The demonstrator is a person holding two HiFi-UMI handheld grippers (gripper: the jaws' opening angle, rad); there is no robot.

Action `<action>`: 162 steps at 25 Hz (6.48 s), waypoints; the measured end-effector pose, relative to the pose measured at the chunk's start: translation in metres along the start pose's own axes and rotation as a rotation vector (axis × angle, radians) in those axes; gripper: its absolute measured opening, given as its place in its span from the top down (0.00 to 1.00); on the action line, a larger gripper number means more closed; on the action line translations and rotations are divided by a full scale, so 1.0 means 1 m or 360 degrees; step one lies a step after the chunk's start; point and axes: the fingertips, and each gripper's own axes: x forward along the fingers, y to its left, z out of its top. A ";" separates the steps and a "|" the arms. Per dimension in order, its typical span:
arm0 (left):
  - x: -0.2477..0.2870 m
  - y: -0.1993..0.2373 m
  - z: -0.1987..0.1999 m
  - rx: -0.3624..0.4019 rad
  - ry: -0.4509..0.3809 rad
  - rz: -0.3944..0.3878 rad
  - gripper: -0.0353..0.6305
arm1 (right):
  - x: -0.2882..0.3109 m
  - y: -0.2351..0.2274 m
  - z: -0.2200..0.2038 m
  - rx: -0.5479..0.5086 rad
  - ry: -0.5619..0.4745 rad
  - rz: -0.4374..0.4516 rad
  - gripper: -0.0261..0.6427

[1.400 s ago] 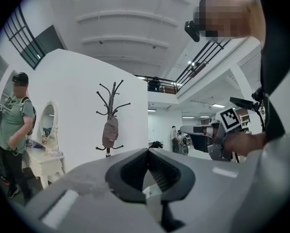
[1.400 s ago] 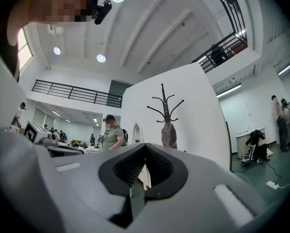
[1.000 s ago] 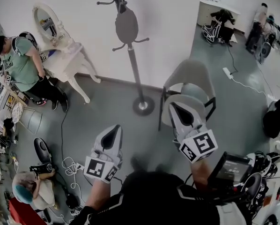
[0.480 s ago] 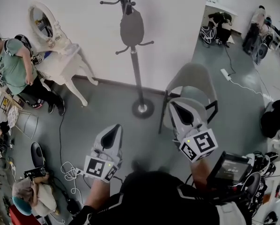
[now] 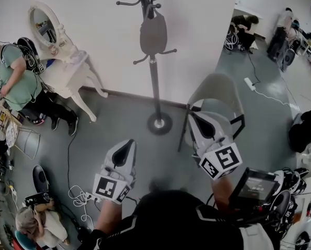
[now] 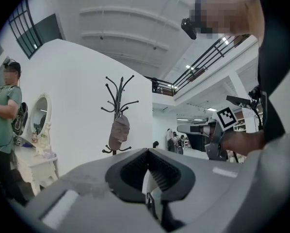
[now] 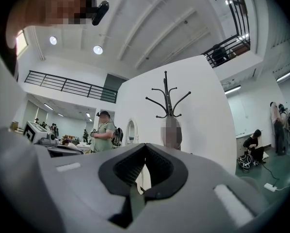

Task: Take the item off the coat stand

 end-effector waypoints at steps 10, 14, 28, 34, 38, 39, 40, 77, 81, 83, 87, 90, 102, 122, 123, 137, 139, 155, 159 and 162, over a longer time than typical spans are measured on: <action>0.002 0.042 -0.003 0.0003 -0.0012 -0.0085 0.96 | 0.035 0.017 -0.005 -0.0030 0.0013 -0.0065 0.95; -0.002 0.055 -0.006 0.0007 -0.0024 -0.0117 0.96 | 0.042 0.025 -0.005 -0.0047 -0.0004 -0.0094 0.95; 0.024 0.081 -0.003 -0.0010 -0.0069 -0.0038 0.96 | 0.074 0.001 0.000 -0.0053 -0.0032 -0.0062 0.95; 0.045 0.088 0.007 0.0005 -0.0076 0.0026 0.96 | 0.099 -0.020 0.012 -0.0052 -0.0067 -0.0003 0.95; 0.059 0.095 0.007 -0.0015 -0.0078 0.0059 0.96 | 0.112 -0.035 0.014 -0.0053 -0.0067 0.0016 0.95; 0.062 0.097 0.006 -0.0017 -0.0076 0.0065 0.96 | 0.115 -0.038 0.014 -0.0055 -0.0065 0.0017 0.95; 0.065 0.098 0.006 -0.0017 -0.0073 0.0072 0.96 | 0.119 -0.042 0.014 -0.0057 -0.0064 0.0015 0.95; 0.107 0.154 0.006 0.0033 -0.0005 0.0418 0.96 | 0.251 -0.138 0.009 0.0056 -0.0087 0.0070 0.72; 0.116 0.161 0.002 0.0030 0.0009 0.0451 0.96 | 0.272 -0.148 0.007 0.0076 -0.0090 0.0069 0.67; 0.117 0.162 0.001 0.0029 0.0010 0.0468 0.96 | 0.281 -0.151 0.005 0.0067 -0.0080 0.0077 0.66; 0.115 0.164 0.000 0.0024 0.0015 0.0511 0.96 | 0.295 -0.157 0.004 0.0038 -0.0068 0.0066 0.62; 0.114 0.167 -0.004 0.0018 0.0027 0.0539 0.96 | 0.307 -0.159 0.003 0.0022 -0.0055 0.0079 0.60; 0.107 0.166 -0.006 0.0020 0.0046 0.0640 0.96 | 0.336 -0.164 -0.003 -0.0024 -0.0040 0.0113 0.60; 0.099 0.165 -0.010 0.0002 0.0076 0.0659 0.96 | 0.350 -0.171 -0.004 -0.0003 -0.0033 0.0088 0.84; 0.099 0.165 -0.010 0.0003 0.0074 0.0655 0.96 | 0.350 -0.171 -0.003 0.0001 -0.0042 0.0088 0.85; 0.079 0.171 -0.008 -0.0005 0.0049 0.0655 0.96 | 0.336 -0.167 0.041 -0.0013 -0.0174 0.0043 0.89; 0.077 0.172 -0.008 -0.0006 0.0043 0.0655 0.96 | 0.331 -0.165 0.047 -0.0013 -0.0196 0.0039 0.89; 0.078 0.171 -0.014 -0.0053 0.0036 0.0517 0.96 | 0.282 -0.147 0.084 -0.0027 -0.0340 0.0020 0.89; 0.072 0.161 -0.015 -0.0067 0.0019 0.0472 0.96 | 0.259 -0.137 0.088 -0.0047 -0.0347 0.0012 0.89; 0.075 0.157 -0.017 -0.0060 0.0036 0.0423 0.96 | 0.249 -0.135 0.089 -0.0057 -0.0350 -0.0002 0.89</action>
